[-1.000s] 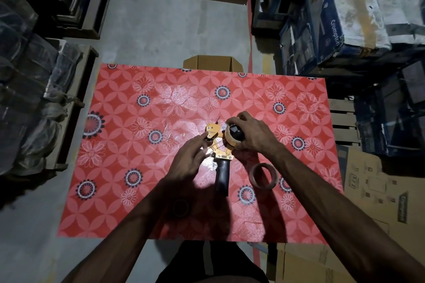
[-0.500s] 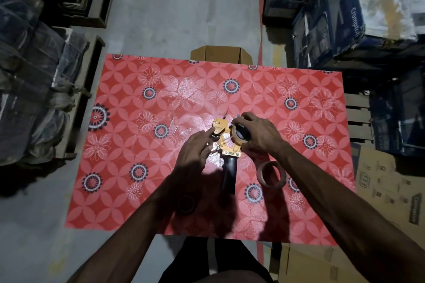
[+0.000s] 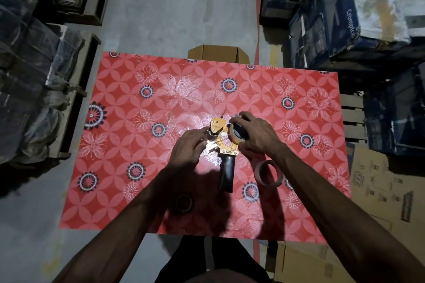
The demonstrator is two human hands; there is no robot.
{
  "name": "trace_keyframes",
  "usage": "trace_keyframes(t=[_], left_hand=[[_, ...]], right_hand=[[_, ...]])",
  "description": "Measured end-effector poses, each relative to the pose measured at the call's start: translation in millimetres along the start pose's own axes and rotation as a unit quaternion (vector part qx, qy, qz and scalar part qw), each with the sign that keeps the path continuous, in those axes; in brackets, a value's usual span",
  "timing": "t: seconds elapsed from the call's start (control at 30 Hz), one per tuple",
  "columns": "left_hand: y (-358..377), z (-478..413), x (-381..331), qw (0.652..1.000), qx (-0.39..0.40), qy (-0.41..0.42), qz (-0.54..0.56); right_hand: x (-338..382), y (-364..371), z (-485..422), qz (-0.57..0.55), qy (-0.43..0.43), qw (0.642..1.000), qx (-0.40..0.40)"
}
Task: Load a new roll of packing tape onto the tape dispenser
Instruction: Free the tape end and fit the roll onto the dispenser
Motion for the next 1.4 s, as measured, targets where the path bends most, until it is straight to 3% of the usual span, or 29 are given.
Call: trace_keyframes(t=[0.13,0.4,0.57,0.63,0.83,0.97,1.4], left_hand=[[1.0,-1.0,22.7,0.998,0.048,0.005,-0.047],[-13.8,5.3,24.4,0.999,-0.034,-0.009,-0.003],[-14.3,5.5,21.9,0.999,-0.023,-0.029,-0.031],[-15.2,5.0,19.5,0.999,-0.031,-0.03,-0.032],[-14.7,5.3,19.6,0.998,-0.035,-0.039,-0.047],[-16.1,6.0,17.4,0.997,-0.042,-0.035,-0.056],[-1.9,23.6,19.2,0.996,-0.026,-0.011,-0.084]], right_hand=[[-2.4,0.2,-0.7,0.0,-0.003,1.0,0.001],[7.0,5.3,10.4,0.041,0.028,0.998,0.029],[35.6,-6.1,54.4,-0.001,0.046,0.99,-0.133],[52.1,2.9,69.3,-0.03,0.056,0.985,-0.16],[75.8,37.0,78.4,-0.033,0.074,0.992,-0.099],[78.1,34.8,78.3,-0.05,0.111,0.987,-0.102],[81.8,68.3,103.0,0.031,0.106,0.984,-0.142]])
Point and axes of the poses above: each hand's wrist, its own z-axis away from the middle knuckle, its own y-axis out of the palm, x = y × z, the point moved 5 cm from there along -z, towards the middle knuckle, and after that the axes turned 11 degrees about z, right-handed, at the moved point
